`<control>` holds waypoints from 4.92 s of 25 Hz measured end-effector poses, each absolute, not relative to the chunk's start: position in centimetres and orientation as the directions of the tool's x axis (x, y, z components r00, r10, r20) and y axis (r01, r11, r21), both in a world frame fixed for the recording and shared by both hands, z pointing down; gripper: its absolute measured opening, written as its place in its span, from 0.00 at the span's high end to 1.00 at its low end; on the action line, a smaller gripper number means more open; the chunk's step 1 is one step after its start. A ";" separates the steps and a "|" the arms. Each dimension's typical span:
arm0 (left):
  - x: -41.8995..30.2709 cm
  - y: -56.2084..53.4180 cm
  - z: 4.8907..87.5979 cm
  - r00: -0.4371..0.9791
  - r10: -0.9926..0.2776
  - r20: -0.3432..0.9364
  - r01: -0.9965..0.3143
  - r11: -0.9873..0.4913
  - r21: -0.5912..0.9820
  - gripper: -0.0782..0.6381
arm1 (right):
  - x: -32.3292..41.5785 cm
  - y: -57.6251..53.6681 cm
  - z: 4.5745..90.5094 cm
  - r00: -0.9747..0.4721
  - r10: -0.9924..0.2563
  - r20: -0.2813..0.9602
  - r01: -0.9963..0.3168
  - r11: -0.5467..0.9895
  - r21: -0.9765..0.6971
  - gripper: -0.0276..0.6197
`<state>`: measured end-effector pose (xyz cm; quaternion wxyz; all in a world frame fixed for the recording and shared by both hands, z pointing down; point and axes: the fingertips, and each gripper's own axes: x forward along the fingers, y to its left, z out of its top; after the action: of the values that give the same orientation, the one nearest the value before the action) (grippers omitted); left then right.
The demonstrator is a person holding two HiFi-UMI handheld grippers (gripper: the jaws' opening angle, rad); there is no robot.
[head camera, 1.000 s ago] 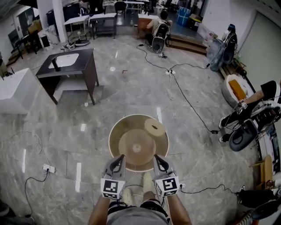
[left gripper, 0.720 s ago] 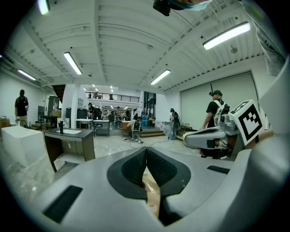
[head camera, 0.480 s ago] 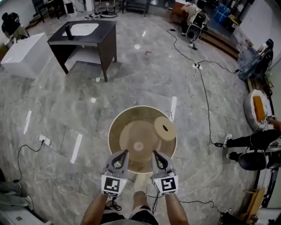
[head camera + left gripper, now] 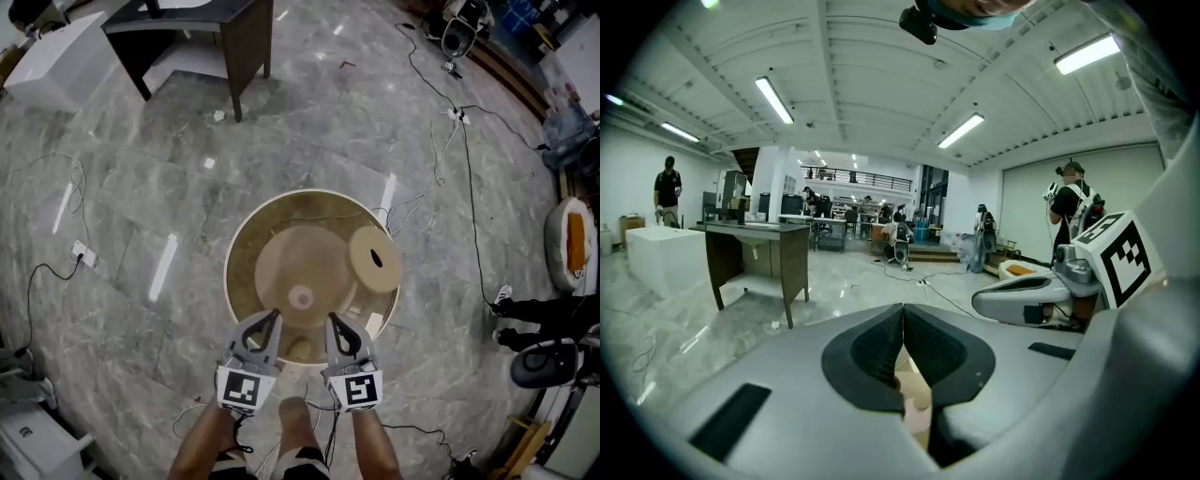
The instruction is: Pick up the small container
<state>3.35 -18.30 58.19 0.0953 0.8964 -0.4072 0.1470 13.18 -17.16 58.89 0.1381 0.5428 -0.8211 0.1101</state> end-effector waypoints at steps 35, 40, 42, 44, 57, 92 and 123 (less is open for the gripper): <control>0.5 -20.7 82.3 0.522 -0.695 0.495 -0.848 -0.487 0.210 0.87 | 8.7 -21.6 86.8 -0.475 -0.741 0.475 -0.855 0.516 -0.050 0.62; 0.1 -21.1 83.9 0.519 -0.691 0.503 -0.849 -0.484 0.212 0.87 | 8.1 -22.3 88.2 -0.470 -0.745 0.474 -0.855 0.517 -0.036 0.62; -0.2 -21.2 84.5 0.517 -0.688 0.510 -0.850 -0.483 0.211 0.87 | 7.9 -22.6 89.0 -0.462 -0.744 0.482 -0.855 0.518 -0.020 0.62; -0.5 -21.3 84.9 0.515 -0.683 0.518 -0.851 -0.482 0.210 0.87 | 7.9 -22.9 89.4 -0.451 -0.747 0.489 -0.859 0.512 -0.011 0.62; -0.1 -20.7 85.2 0.519 -0.664 0.538 -0.846 -0.489 0.213 0.87 | 8.0 -22.4 89.0 -0.403 -0.769 0.497 -0.873 0.486 0.044 0.77; 1.1 -20.8 60.4 0.585 -0.703 0.405 -0.774 -0.633 0.018 0.87 | 11.4 -21.2 63.0 -0.359 -0.841 0.404 -0.915 0.403 0.024 0.77; -2.8 -5.5 31.4 0.764 -0.603 0.231 -0.609 -0.791 -0.051 0.87 | 10.9 1.1 31.9 -0.042 -0.960 0.276 -0.994 0.068 0.086 0.77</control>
<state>-2.77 -5.53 31.42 0.0136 0.9390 -0.3227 0.1183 10.90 1.11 31.86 0.1312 0.6797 -0.7189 0.0640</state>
